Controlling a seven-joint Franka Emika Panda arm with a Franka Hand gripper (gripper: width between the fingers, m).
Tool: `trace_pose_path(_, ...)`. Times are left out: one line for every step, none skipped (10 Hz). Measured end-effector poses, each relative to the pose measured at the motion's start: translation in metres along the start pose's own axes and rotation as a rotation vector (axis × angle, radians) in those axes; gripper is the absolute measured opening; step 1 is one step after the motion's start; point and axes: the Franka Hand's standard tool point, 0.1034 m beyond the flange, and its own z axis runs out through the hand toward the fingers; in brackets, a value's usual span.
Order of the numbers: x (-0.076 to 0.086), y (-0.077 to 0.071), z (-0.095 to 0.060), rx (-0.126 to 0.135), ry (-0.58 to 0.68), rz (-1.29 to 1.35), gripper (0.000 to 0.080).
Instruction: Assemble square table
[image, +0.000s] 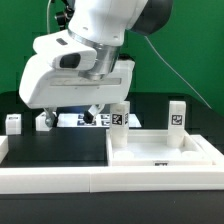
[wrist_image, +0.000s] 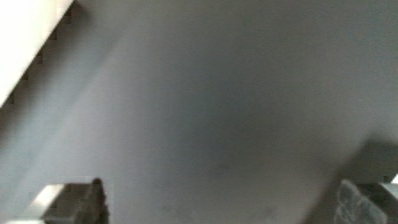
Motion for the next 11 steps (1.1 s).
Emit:
trace_pose_path(-0.004, 0.006, -0.003, 0.027, -0.024, 0.008, 0.0649)
trace_pose_path(-0.012, 0.015, -0.003, 0.043, -0.041, 0.027, 0.0649)
trace_pose_path(-0.024, 0.021, 0.001, 0.065, -0.062, 0.045, 0.0649)
trace_pose_path(-0.037, 0.026, 0.005, 0.091, -0.089, 0.062, 0.0649)
trace_pose_path(-0.05, 0.032, 0.009, 0.115, -0.11, 0.095, 0.0649)
trace_pose_path(-0.058, 0.039, 0.012, 0.121, -0.123, 0.121, 0.0649)
trace_pose_path(-0.057, 0.038, 0.012, 0.118, -0.122, 0.118, 0.0649)
trace_pose_path(-0.057, 0.038, 0.012, 0.118, -0.122, 0.117, 0.0649)
trace_pose_path(-0.057, 0.038, 0.012, 0.118, -0.122, 0.117, 0.0649)
trace_pose_path(-0.057, 0.038, 0.012, 0.118, -0.122, 0.117, 0.0649)
trace_pose_path(-0.06, 0.037, 0.014, 0.13, -0.126, 0.149, 0.0649)
